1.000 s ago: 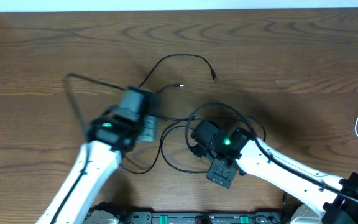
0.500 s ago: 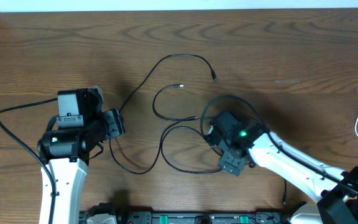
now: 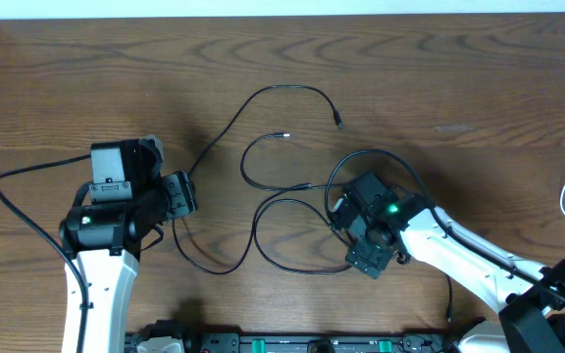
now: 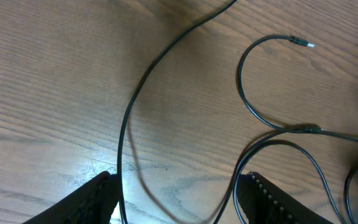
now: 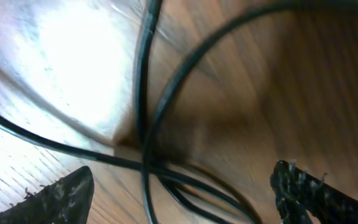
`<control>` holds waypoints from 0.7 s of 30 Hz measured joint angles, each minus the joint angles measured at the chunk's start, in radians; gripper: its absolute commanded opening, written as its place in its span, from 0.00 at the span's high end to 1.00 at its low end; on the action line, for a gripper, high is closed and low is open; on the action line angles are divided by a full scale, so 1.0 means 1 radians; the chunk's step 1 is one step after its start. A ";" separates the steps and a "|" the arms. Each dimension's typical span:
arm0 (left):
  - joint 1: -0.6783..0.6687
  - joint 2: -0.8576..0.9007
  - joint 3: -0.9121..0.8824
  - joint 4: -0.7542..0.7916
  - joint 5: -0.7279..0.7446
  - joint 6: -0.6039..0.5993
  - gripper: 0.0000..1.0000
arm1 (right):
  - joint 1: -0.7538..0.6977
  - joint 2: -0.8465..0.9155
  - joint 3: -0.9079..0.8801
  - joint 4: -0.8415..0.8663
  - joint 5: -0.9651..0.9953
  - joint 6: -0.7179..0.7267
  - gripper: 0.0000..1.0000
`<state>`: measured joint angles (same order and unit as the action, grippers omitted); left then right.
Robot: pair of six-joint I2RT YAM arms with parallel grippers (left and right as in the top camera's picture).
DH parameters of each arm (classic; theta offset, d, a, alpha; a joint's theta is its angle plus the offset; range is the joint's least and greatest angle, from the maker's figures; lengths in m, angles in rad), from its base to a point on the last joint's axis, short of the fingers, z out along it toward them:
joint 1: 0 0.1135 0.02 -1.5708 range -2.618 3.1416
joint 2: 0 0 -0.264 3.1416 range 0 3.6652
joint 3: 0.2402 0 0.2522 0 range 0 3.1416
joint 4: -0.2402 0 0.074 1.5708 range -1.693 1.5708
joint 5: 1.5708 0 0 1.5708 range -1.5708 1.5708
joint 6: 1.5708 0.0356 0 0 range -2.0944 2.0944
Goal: Untangle cables
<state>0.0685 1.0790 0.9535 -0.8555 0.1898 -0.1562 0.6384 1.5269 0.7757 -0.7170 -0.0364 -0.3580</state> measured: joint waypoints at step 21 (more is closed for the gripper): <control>0.000 0.000 0.000 0.000 0.000 0.000 0.35 | -0.001 -0.056 -0.151 0.221 -0.053 0.047 0.28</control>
<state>0.0685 1.0790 0.9535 -0.8555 0.1902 -0.1562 0.6376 1.4712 0.6243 -0.4961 -0.0895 -0.3111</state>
